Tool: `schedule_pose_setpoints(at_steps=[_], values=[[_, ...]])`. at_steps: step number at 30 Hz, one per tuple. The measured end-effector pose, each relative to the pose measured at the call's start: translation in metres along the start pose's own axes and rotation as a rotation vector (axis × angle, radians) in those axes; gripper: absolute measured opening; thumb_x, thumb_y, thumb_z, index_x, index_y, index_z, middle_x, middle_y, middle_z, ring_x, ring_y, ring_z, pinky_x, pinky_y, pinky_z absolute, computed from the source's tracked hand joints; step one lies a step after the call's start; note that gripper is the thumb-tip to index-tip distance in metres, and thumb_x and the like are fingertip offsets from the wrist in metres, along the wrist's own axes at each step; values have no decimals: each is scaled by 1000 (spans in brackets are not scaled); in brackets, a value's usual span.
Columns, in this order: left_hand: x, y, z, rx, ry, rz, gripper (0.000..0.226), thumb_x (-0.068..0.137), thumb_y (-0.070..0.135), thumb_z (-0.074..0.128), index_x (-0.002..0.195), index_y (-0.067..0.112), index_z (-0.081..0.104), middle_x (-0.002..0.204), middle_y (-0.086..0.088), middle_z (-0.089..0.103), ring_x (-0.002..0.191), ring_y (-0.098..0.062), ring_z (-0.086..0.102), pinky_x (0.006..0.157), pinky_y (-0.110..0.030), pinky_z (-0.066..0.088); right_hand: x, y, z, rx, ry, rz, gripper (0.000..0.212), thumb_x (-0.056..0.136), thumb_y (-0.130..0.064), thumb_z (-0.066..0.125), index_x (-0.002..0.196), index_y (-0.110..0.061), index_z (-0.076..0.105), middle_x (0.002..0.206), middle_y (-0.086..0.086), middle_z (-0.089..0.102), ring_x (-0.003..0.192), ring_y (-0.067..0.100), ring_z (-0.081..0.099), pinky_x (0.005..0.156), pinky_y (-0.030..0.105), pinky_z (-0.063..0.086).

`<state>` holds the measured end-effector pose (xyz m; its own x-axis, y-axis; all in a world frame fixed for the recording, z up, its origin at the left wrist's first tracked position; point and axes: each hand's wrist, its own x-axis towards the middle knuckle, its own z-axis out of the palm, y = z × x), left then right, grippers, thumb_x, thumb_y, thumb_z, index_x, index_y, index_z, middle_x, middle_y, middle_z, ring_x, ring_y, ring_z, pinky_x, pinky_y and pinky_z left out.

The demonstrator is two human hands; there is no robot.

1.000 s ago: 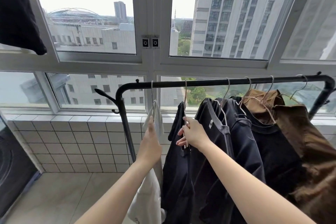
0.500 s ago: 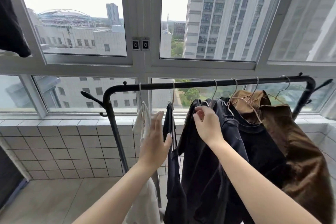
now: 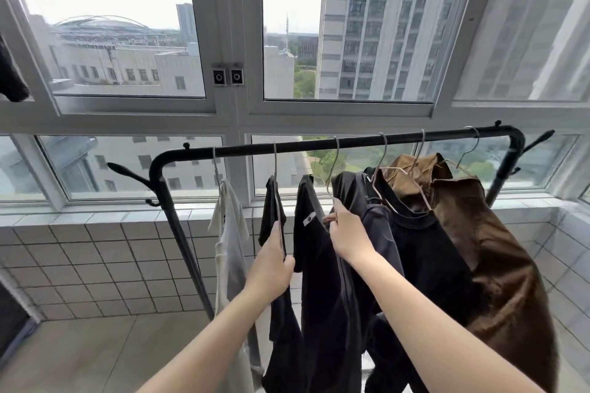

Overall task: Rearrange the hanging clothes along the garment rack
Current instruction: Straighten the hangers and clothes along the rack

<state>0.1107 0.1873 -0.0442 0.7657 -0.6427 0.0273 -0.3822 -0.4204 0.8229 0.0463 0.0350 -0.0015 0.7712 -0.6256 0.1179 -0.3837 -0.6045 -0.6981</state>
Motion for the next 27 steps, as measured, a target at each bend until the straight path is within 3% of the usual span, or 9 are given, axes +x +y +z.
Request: schedule_pose_setpoints(at_steps=[3,7,9,13,15,17,22,25,27], values=[[-1,3,1,-6,28,-8,77,89,9,45,151,31,3,156,4,25,71,-11,64,61,-24,54,-1,0,-2,-25,1,-21,57,91,6,30,145,-11,30,118,11,63,103,26,60,79,28,47],[-9,5,4,11,59,12,76,90,9,45,152,26,5,157,5,23,134,-15,41,99,-21,39,-2,4,-6,-39,-5,-31,54,92,4,31,144,-11,31,118,11,62,98,27,61,75,31,48],[-11,8,6,20,77,-3,74,91,8,44,152,22,5,157,2,24,134,-17,40,95,-19,36,-3,5,-8,-56,-7,-31,52,93,3,31,143,-10,31,120,12,61,95,28,62,73,33,49],[-14,12,12,17,130,-6,75,90,6,45,152,21,4,152,-1,33,108,-13,59,78,-17,49,-4,6,-9,-33,0,-5,49,94,0,33,142,-10,31,120,15,61,98,29,61,82,38,53],[-16,14,16,44,175,46,79,89,11,49,151,26,2,157,3,22,131,-10,41,100,-25,45,-8,5,-14,-9,-16,-8,45,98,-10,38,142,-8,31,124,18,60,104,32,60,88,41,51],[-16,16,20,129,213,96,82,89,18,52,151,26,0,160,3,13,145,-13,16,117,-40,26,-13,5,-23,56,2,-13,49,99,-18,41,145,-8,29,129,16,58,111,30,59,92,37,48],[-23,33,33,365,306,176,77,95,26,47,151,13,-5,160,-1,-9,146,-12,-13,121,-34,-4,-14,36,-60,-34,405,-99,48,93,-11,50,140,-8,39,140,10,44,132,26,39,108,36,33],[-28,45,47,365,261,263,74,96,28,48,151,15,1,160,0,0,147,-10,-6,120,-29,-4,-9,55,-73,-37,191,114,57,94,-9,41,148,-10,22,146,15,39,132,32,38,105,43,34],[-30,50,56,328,219,260,72,95,31,49,152,19,6,160,0,7,147,-12,4,120,-29,4,-15,59,-71,-12,-15,170,62,95,-7,34,151,-14,9,131,20,52,111,33,54,90,37,43]])
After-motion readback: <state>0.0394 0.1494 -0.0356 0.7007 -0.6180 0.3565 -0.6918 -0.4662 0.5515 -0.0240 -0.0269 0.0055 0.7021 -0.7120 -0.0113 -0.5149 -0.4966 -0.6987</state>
